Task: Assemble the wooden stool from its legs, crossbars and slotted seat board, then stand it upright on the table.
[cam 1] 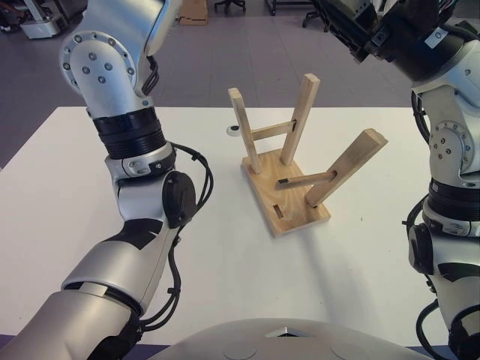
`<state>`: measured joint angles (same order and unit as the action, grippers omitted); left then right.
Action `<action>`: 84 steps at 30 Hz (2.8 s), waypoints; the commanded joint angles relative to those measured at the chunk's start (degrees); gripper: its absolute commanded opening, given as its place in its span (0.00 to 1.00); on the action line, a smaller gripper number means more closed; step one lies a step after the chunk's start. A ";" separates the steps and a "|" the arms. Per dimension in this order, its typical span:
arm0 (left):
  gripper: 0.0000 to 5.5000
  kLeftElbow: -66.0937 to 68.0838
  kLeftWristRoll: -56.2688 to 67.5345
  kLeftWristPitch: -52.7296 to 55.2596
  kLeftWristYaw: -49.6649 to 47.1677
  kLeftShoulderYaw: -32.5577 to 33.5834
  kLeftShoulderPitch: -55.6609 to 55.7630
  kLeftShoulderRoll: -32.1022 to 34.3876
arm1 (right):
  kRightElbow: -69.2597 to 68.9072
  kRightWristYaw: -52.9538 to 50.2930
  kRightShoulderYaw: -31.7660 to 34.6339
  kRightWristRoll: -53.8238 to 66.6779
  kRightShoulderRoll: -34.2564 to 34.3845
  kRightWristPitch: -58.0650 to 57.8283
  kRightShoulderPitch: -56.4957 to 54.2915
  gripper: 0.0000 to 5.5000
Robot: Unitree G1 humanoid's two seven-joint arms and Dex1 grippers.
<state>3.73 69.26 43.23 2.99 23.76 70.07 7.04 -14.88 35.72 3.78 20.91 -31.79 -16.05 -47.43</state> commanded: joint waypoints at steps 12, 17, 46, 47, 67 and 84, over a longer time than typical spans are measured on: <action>0.19 -38.31 3.29 4.98 -8.36 -1.46 -58.38 5.39 | 25.15 1.00 7.17 -2.51 -5.47 -4.84 27.16 0.67; 0.19 -40.29 -7.15 -5.99 -12.85 -9.02 -74.32 -8.23 | 33.54 2.17 -10.61 -16.39 1.87 7.47 39.11 0.67; 0.19 -35.56 -47.54 -11.14 -11.39 -31.50 -73.85 0.04 | 13.47 6.04 -13.04 -15.18 3.60 6.46 43.35 0.67; 0.19 -35.55 -48.33 -10.76 -11.38 -32.03 -73.60 0.29 | 13.21 5.98 -13.08 -15.19 3.72 6.29 43.39 0.67; 0.56 -34.91 -51.19 -9.24 -1.67 -35.91 -70.49 0.65 | 11.69 2.27 -10.11 -15.52 4.35 2.78 40.17 0.67; 0.56 -52.19 -18.53 -6.91 5.23 -12.95 -52.35 11.37 | -5.39 -9.30 16.07 15.30 3.92 -18.15 21.40 0.67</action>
<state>-50.48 44.57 34.84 9.42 6.43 10.34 15.67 -16.74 28.14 17.35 30.01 -28.31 -29.94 -22.02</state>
